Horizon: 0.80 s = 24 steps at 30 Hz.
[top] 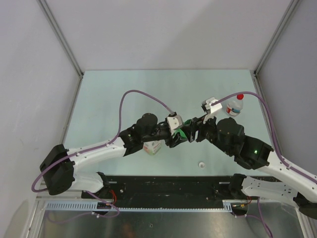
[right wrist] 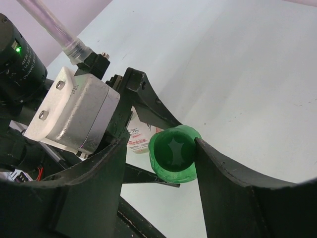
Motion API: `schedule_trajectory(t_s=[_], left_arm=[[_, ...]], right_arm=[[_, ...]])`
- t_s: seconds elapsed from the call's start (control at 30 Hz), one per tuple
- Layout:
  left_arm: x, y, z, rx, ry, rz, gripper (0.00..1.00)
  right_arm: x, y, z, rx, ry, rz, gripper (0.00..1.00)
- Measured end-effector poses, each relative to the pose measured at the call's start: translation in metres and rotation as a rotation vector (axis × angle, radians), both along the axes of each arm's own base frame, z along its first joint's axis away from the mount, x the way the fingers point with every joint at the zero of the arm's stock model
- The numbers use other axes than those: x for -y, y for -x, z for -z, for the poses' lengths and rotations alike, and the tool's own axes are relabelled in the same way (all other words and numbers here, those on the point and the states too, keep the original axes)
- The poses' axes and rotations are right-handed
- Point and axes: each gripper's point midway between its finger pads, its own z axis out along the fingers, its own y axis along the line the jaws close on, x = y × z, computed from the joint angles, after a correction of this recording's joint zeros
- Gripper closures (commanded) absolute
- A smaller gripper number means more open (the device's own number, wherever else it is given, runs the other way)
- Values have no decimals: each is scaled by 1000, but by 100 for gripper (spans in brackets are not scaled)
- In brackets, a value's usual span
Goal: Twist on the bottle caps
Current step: Screw the bottle cap onto the plastic bottle.
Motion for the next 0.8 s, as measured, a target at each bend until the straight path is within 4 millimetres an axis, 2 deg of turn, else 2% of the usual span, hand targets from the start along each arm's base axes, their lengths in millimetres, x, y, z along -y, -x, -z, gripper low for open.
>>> schedule_trajectory(t_s=[0.2, 0.53, 0.8], left_arm=[[3, 9, 0, -14, 7, 49, 100], [6, 22, -2, -38, 20, 123, 100], [4, 35, 0, -57, 25, 192, 100]], right_arm=[[0, -1, 0, 1, 1, 5, 42], [1, -3, 2, 0, 8, 17, 60], [-1, 1, 5, -7, 20, -7, 66]])
